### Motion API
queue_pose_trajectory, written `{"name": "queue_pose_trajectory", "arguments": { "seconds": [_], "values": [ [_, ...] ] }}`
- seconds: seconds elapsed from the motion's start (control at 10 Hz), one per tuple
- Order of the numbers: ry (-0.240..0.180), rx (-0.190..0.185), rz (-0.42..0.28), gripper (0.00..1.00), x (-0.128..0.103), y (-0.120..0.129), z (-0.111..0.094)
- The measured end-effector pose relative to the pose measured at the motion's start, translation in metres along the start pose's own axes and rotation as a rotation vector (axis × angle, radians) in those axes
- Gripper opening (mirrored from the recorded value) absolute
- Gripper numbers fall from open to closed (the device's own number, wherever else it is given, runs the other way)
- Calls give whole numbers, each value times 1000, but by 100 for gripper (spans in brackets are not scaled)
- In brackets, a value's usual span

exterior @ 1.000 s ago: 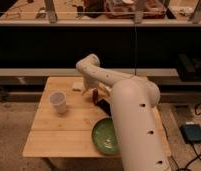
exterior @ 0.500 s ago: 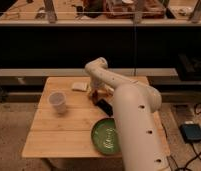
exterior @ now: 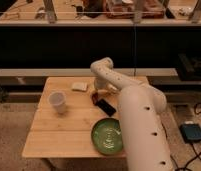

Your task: Place the pepper in the ceramic cup

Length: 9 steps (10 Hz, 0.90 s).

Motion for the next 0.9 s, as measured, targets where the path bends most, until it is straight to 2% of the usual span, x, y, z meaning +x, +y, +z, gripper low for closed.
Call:
{"name": "queue_pose_trajectory", "arguments": {
  "seconds": [0.4, 0.7, 0.9],
  "values": [
    [-11, -6, -54, 80, -1, -23, -1],
    [-21, -1, -66, 80, 1, -39, 1],
    [-29, 6, -60, 78, 1, -40, 2]
  ]
}}
